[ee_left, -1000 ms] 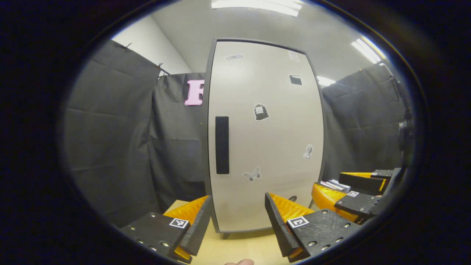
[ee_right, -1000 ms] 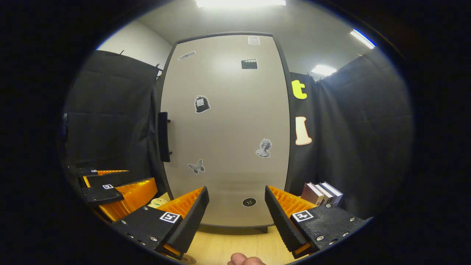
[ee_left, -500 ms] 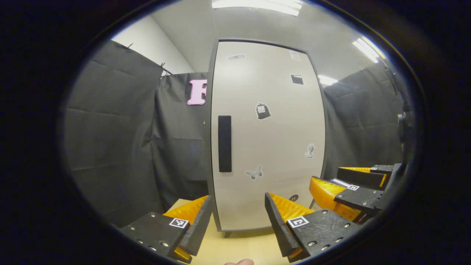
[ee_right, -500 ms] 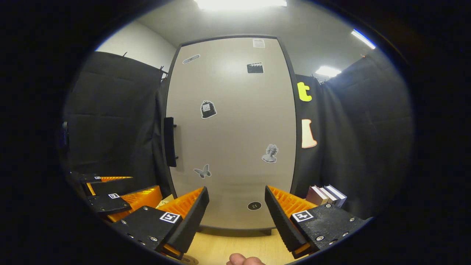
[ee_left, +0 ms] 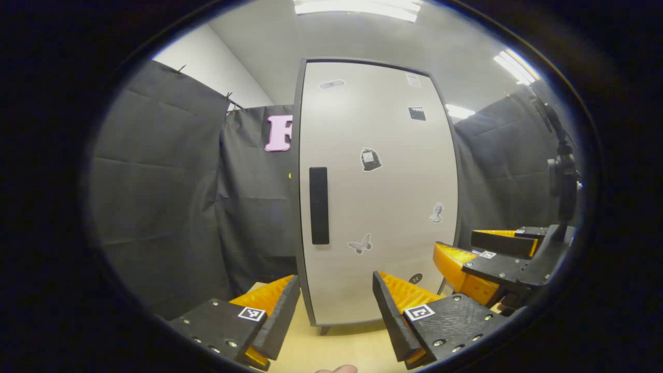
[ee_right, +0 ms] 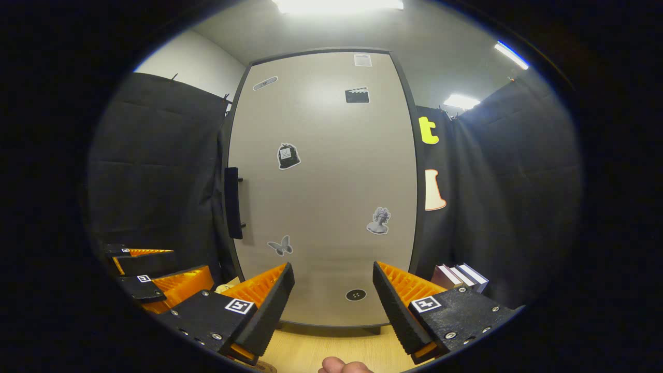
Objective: Open the cabinet door with the right hand, grasp the bottle in the cabinet with the left hand and place it on the coaster, then close the cabinet door with the right hand.
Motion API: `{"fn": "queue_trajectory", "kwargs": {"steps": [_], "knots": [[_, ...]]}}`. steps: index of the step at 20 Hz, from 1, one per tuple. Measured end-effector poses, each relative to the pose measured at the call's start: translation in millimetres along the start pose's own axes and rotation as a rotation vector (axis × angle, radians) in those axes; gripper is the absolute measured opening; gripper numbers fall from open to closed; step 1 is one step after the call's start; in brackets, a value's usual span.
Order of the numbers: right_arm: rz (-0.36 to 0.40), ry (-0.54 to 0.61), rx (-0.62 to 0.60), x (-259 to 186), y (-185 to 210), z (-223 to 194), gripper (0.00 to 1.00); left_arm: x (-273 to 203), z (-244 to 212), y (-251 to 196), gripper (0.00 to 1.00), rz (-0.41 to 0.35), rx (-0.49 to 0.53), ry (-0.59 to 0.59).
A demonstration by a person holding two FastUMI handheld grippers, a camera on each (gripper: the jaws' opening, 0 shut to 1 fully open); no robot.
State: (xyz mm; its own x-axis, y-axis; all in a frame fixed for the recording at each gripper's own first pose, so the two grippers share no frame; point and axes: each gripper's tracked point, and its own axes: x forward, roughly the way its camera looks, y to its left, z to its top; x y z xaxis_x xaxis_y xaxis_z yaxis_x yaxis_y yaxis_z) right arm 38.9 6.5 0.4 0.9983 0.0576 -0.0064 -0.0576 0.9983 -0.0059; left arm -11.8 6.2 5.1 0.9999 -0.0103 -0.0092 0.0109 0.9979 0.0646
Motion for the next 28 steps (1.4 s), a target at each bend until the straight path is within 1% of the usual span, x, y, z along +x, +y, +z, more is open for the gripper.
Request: {"fn": "queue_trajectory", "kwargs": {"steps": [4,7,11,12,13,14,15,16,17,18,19,20,21,22,23,24,25,26,27,28], "knots": [[0.011,-0.025,-0.007,24,9,16,0.94,-17,-9,5,0.82,0.004,0.016,0.007],[0.040,-0.039,-0.012,39,27,28,0.94,-36,-26,12,0.82,0.010,0.016,0.030],[0.116,-0.059,-0.021,55,69,42,0.94,-62,-43,26,0.82,0.036,0.018,0.047],[0.129,-0.070,-0.032,59,80,45,0.93,-68,-48,31,0.87,0.050,0.013,0.057],[0.136,-0.081,-0.041,63,89,49,0.94,-73,-56,35,0.82,0.057,0.002,0.063],[0.148,-0.089,-0.045,67,99,52,0.94,-78,-60,39,0.87,0.066,-0.008,0.068],[0.163,-0.093,-0.042,71,110,55,0.94,-83,-65,44,0.87,0.085,-0.018,0.075],[0.179,-0.093,-0.034,75,121,57,0.94,-89,-70,49,0.82,0.099,-0.028,0.081],[0.196,-0.087,-0.026,79,131,57,0.94,-93,-73,52,0.82,0.107,-0.037,0.086],[0.211,-0.079,-0.020,84,141,57,0.94,-98,-76,55,0.87,0.116,-0.040,0.091],[0.233,-0.071,-0.019,89,152,56,0.94,-102,-81,61,0.82,0.133,-0.036,0.096],[0.245,-0.064,-0.015,96,161,54,0.94,-109,-85,68,0.82,0.155,-0.033,0.104],[0.257,-0.044,-0.011,102,169,49,0.94,-116,-91,71,0.87,0.167,-0.040,0.109],[0.271,-0.022,-0.004,109,178,43,0.94,-122,-96,72,0.82,0.176,-0.052,0.117],[0.280,0.005,-0.002,114,185,38,0.94,-129,-102,76,0.82,0.194,-0.065,0.128],[0.285,0.028,-0.011,120,190,31,0.93,-133,-108,79,0.82,0.212,-0.080,0.142],[0.286,0.052,-0.023,124,193,25,0.91,-137,-113,80,0.87,0.219,-0.099,0.149],[0.319,0.059,-0.022,125,202,21,0.89,-139,-116,82,0.77,0.227,-0.114,0.157],[0.328,0.072,-0.039,126,205,19,0.83,-139,-118,85,0.82,0.238,-0.120,0.162],[0.301,0.079,-0.081,128,198,18,0.78,-139,-118,88,0.77,0.246,-0.122,0.161]]}}
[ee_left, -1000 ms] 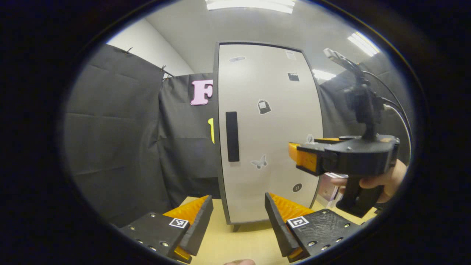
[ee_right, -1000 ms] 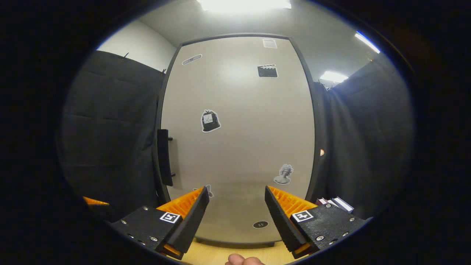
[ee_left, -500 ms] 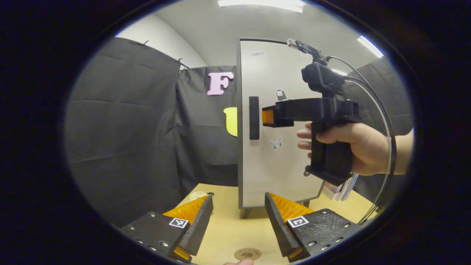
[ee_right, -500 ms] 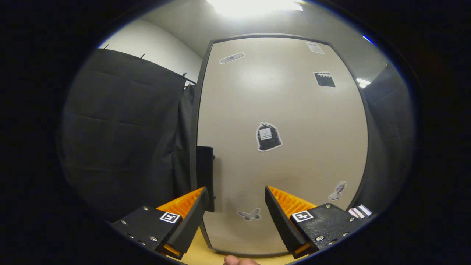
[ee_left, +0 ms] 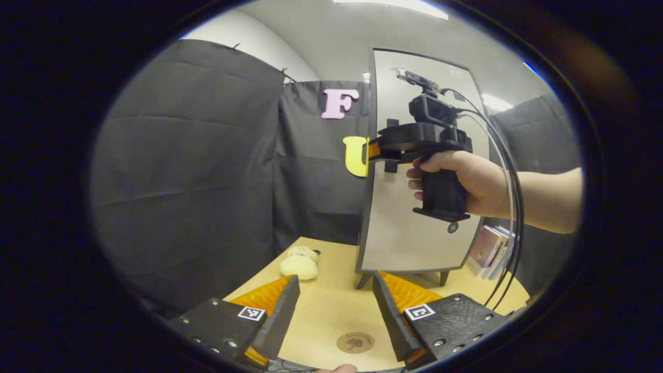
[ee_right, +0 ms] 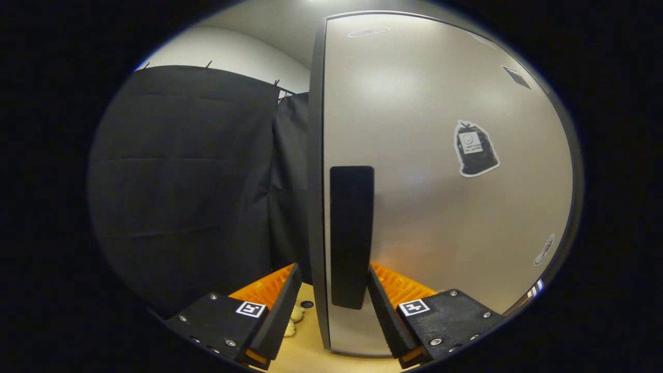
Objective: Open the cabinet door with the right hand, grasp the bottle in the cabinet with the left hand and place it on the coaster, then close the cabinet door with the right hand.
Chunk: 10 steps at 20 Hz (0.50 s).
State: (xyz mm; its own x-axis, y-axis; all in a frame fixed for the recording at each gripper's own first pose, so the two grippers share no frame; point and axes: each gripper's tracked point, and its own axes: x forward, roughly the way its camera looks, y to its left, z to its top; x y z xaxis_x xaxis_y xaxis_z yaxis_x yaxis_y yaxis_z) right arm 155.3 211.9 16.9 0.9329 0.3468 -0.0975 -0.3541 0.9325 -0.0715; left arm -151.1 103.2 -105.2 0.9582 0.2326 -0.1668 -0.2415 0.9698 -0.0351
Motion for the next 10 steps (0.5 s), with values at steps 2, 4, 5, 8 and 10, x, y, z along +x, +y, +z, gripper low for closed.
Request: {"fn": "queue_trajectory", "kwargs": {"steps": [2,4,5,8,10], "knots": [[-0.033,0.011,-0.008,2.0,-9.6,-2.4,0.55,2.1,5.2,3.8,0.82,0.009,-0.005,-0.012],[-0.004,0.024,0.015,1.7,-8.6,-1.9,0.33,3.7,4.2,6.4,0.82,0.010,-0.017,-0.015],[0.002,0.029,0.006,0.7,-8.7,-1.7,0.29,2.5,1.0,6.1,0.82,0.010,-0.020,-0.013],[0.010,0.023,-0.024,0.4,-8.1,-3.0,0.23,1.6,1.5,2.8,0.77,0.003,-0.022,-0.013],[0.014,0.019,-0.018,-1.0,-8.6,-3.7,0.19,-0.6,2.6,2.6,0.82,0.001,-0.012,-0.016]]}}
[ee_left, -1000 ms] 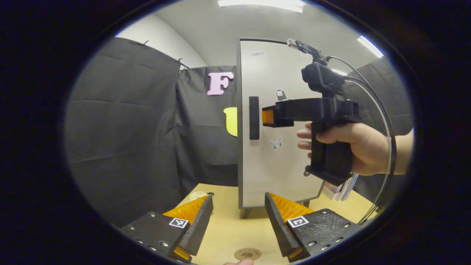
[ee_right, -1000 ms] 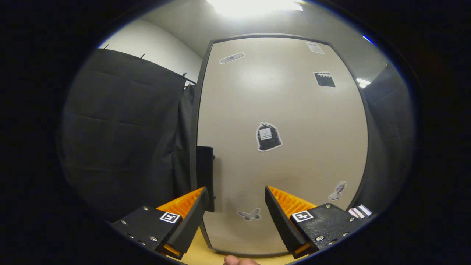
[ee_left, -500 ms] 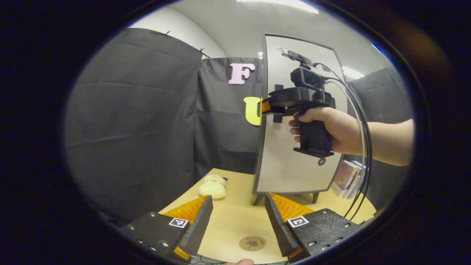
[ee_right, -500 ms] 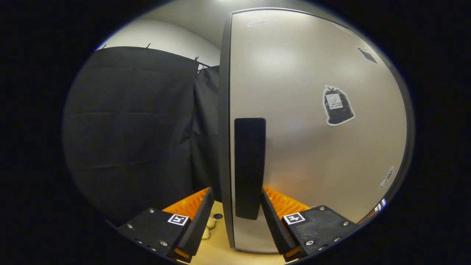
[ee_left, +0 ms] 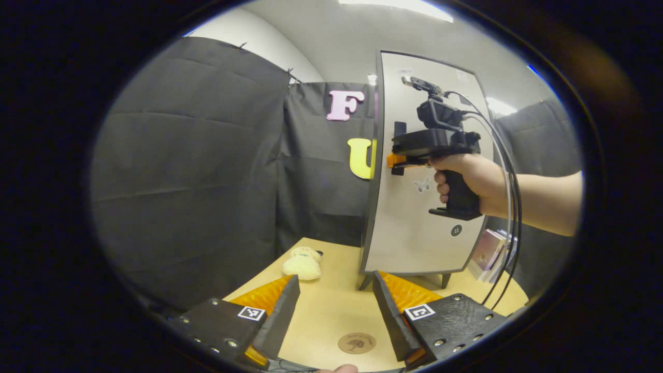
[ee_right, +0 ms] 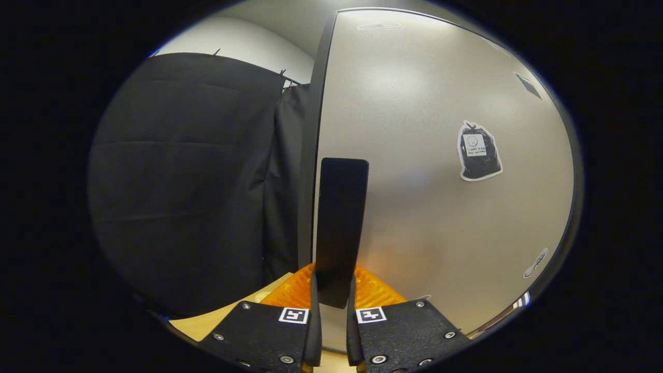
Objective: Open the cabinet door with the right hand, grasp the bottle in the cabinet with the left hand and place it on the coaster, then close the cabinet door with the right hand.
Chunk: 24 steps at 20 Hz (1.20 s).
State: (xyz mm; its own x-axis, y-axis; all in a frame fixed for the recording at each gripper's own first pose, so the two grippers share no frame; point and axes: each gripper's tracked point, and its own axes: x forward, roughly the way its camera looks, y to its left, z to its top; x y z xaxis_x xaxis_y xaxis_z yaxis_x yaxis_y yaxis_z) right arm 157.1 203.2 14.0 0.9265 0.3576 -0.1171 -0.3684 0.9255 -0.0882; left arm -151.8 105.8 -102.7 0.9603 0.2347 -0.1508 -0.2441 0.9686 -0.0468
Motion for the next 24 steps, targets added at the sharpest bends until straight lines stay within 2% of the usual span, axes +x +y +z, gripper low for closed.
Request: {"fn": "queue_trajectory", "kwargs": {"steps": [1,5,6,8,9,10,14,15,17,18,19,20,22,23,24], "knots": [[0.006,-0.001,0.005,-1,0,0,0.18,0,-2,0,0.77,-0.002,0.005,0.001],[0.052,-0.021,0.022,-10,3,-1,0.17,-2,-2,5,0.77,0.001,0.003,0.002],[0.063,-0.024,0.032,-12,4,-1,0.17,-3,0,5,0.82,-0.004,-0.006,-0.004],[0.081,-0.027,0.046,-14,2,-2,0.17,-4,6,10,0.82,-0.001,-0.001,-0.026],[0.091,-0.026,0.050,-16,1,-3,0.16,-8,6,9,0.77,-0.004,0.003,-0.032],[0.100,-0.026,0.052,-17,1,-4,0.17,-9,6,10,0.81,-0.005,0.008,-0.031],[0.133,0.000,0.061,-28,-1,-7,0.17,-9,-3,7,0.82,0.000,-0.011,-0.020],[0.148,0.009,0.066,-32,-2,-8,0.17,-9,1,8,0.77,0.000,-0.022,-0.025],[0.188,0.014,0.058,-36,-4,-9,0.16,-7,5,7,0.82,0.007,-0.012,-0.028],[0.214,0.011,0.052,-41,-4,-10,0.17,-10,8,7,0.82,0.019,0.006,-0.035],[0.244,0.009,0.047,-45,-5,-10,0.17,-14,10,5,0.77,0.032,0.022,-0.043],[0.276,0.011,0.048,-51,-5,-11,0.17,-18,15,1,0.82,0.042,0.035,-0.055],[0.333,0.025,0.057,-63,-8,-12,0.17,-21,25,-4,0.82,0.072,0.061,-0.070],[0.355,0.030,0.057,-67,-11,-13,0.17,-22,31,-9,0.86,0.079,0.069,-0.077],[0.371,0.030,0.055,-67,-14,-14,0.17,-25,38,-15,0.77,0.078,0.075,-0.082]]}}
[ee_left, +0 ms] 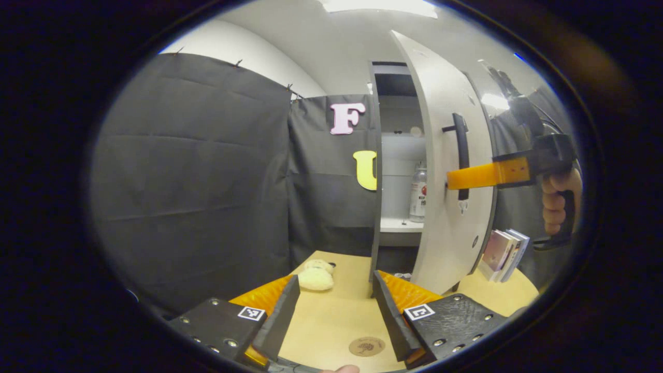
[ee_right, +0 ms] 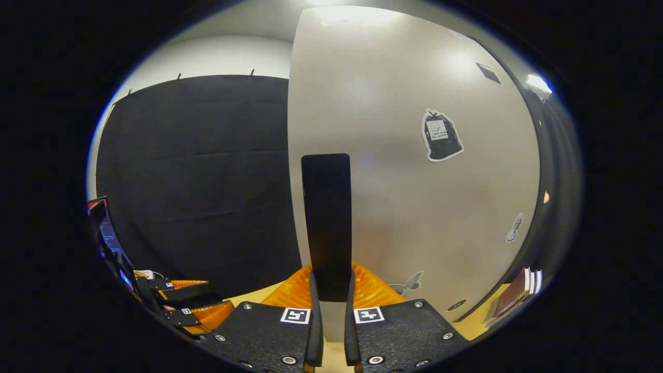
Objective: Open the cabinet door with the right hand, grasp the bottle in the cabinet with the left hand and place it on the coaster, then close the cabinet door with the right hand.
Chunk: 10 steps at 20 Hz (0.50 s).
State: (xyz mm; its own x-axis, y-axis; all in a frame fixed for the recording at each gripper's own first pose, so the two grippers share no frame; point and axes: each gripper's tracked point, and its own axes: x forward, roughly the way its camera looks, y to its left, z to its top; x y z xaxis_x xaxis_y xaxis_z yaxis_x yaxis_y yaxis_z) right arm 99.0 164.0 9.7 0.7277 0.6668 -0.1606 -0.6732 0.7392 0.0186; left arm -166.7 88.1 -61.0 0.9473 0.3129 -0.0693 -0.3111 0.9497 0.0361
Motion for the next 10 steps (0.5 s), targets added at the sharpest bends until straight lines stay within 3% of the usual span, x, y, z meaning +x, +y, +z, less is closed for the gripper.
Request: {"fn": "queue_trajectory", "kwargs": {"steps": [1,6,7,10], "knots": [[0.011,-0.002,-0.005,-3,-3,-1,0.17,-5,4,-8,0.81,-0.006,0.010,-0.001],[-0.018,-0.004,0.014,-18,-18,-5,0.17,-35,21,-53,0.82,-0.013,0.117,-0.008],[-0.031,-0.006,0.016,-20,-21,-6,0.16,-36,28,-65,0.77,-0.020,0.116,-0.020],[-0.074,-0.004,-0.014,-35,-27,-7,0.17,-42,44,-96,0.87,-0.035,0.119,-0.042]]}}
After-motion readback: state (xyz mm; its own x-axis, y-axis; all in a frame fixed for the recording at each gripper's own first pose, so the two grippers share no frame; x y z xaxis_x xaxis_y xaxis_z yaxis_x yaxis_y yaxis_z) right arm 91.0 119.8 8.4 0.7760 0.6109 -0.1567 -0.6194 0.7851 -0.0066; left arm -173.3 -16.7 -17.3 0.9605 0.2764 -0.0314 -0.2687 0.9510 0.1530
